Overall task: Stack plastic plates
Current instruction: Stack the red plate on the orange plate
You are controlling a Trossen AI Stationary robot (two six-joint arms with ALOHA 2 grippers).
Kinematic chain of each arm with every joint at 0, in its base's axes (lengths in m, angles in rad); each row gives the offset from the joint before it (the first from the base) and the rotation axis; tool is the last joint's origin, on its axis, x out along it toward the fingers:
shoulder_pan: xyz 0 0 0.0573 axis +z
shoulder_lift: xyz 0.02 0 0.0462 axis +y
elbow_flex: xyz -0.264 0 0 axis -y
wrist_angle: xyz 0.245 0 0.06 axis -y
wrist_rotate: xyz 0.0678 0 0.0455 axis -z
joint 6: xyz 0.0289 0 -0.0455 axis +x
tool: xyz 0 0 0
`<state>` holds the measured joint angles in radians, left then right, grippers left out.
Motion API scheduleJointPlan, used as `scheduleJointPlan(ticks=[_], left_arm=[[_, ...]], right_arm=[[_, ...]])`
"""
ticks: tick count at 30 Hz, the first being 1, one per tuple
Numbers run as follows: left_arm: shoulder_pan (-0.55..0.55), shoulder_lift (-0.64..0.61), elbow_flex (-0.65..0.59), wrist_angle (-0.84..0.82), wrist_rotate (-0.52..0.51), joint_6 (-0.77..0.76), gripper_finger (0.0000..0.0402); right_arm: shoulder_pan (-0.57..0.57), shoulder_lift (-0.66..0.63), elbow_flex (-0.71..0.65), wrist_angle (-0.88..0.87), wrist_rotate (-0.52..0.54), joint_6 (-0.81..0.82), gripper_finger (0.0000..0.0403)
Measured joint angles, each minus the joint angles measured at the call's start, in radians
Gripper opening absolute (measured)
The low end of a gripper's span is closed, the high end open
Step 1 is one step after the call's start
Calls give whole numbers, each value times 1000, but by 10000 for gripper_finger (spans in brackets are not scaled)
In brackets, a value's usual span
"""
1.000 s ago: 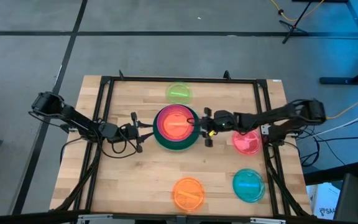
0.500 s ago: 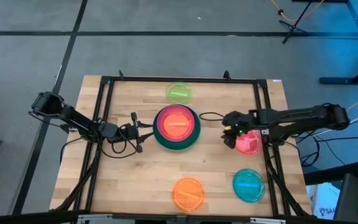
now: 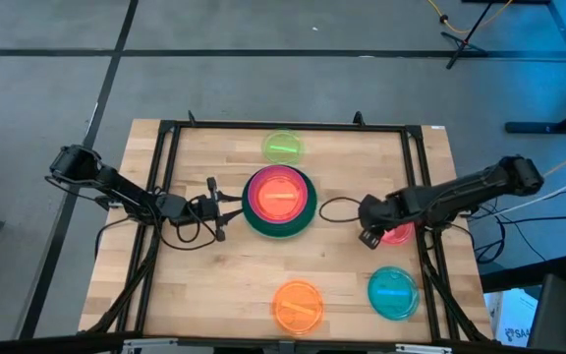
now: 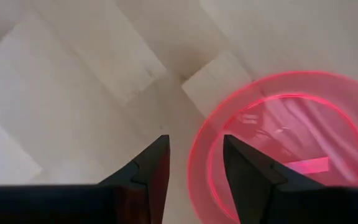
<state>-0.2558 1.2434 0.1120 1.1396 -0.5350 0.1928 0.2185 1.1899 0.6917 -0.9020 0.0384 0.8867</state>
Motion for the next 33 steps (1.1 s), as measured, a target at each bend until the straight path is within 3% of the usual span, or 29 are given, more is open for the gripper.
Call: scheduleJointPlan(ticks=[11,20,30,33], left_arm=[[0,0,0,-1,-3,0,131],[0,0,0,-1,-3,0,131],[0,0,0,-1,-3,-1,131],[0,0,0,-1,-3,0,131]], right_arm=[[-3,294,64,-12,24,-5,143],[-3,352,64,-14,69,-36,137],[-3,352,64,-8,68,-166,20],[-3,352,65,-8,68,-208,6]])
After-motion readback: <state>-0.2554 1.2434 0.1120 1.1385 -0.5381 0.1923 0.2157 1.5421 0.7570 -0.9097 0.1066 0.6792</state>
